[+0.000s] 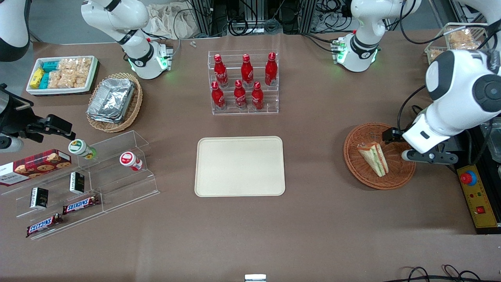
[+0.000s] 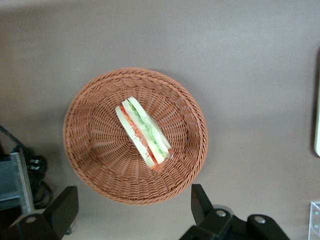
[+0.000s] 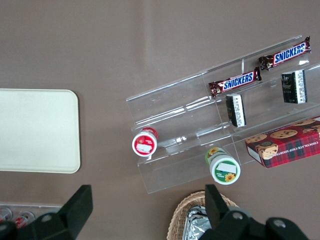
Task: Place sandwich from basket to tray
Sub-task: 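Lower the left gripper and close it on the wrapped sandwich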
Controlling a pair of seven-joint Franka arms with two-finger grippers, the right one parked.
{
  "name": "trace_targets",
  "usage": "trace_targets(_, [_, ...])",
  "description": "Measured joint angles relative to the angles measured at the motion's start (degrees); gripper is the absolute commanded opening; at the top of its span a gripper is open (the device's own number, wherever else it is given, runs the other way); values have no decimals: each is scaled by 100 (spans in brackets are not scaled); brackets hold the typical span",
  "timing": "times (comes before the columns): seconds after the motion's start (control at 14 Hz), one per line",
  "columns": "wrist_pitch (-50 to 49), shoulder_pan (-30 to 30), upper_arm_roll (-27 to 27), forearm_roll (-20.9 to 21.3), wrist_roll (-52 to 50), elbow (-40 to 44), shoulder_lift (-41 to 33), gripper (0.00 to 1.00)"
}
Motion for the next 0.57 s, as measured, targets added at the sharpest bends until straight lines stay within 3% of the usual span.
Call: trace_targets(0.57, [1365,7,103,-24,-521,-1239,320,100])
